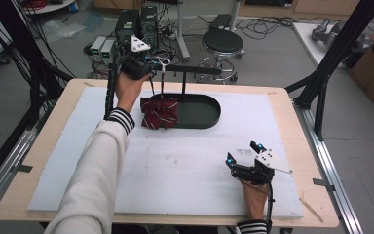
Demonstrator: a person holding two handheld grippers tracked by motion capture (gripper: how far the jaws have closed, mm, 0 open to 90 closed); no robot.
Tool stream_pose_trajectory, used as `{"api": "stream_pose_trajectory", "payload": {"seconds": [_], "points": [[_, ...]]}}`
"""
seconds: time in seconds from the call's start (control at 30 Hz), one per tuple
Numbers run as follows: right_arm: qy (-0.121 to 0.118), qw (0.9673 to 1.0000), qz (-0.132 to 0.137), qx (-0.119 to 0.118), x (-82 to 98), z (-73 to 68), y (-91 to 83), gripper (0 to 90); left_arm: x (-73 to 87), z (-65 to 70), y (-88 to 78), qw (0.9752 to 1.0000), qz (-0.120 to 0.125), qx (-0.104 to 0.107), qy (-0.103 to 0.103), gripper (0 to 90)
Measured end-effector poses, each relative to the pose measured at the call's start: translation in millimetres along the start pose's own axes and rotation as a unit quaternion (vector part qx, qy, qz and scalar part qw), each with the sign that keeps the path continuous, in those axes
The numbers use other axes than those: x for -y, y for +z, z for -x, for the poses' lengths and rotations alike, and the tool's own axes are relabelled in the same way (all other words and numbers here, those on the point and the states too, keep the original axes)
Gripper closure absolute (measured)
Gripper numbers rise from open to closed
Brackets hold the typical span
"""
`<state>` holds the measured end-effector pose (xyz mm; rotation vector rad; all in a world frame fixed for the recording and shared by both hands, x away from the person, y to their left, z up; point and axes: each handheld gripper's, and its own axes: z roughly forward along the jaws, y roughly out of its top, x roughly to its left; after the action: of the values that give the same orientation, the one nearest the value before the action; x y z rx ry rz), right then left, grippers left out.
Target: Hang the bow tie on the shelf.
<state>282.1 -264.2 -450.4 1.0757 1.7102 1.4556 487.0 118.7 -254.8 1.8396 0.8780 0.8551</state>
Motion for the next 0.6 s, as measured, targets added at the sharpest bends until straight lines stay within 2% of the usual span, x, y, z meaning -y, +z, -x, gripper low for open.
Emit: {"api": "stream_pose_trajectory", "payload": {"seconds": [0.1,0.37,0.43,0.6], "points": [[0.0,1.0,-0.001,0.0,0.0,0.0,0.1,2.5,-6.6,-1.0,3.5,1.0,0.002,-0.002,0.004,87.3],[-0.002,1.0,-0.005,0.001,-0.4,-0.4,1.1,2.5,-14.6,-7.2,10.6,0.9999,0.013,-0.009,-0.001,87.3],[-0.003,1.0,-0.007,0.001,-0.5,-0.5,1.3,2.5,-13.5,-8.6,12.9,0.9999,0.005,-0.012,0.005,87.3],[-0.005,1.0,-0.008,0.001,-0.6,0.0,1.7,2.5,-2.9,-13.1,17.5,0.9999,-0.006,-0.014,-0.003,87.3]]}}
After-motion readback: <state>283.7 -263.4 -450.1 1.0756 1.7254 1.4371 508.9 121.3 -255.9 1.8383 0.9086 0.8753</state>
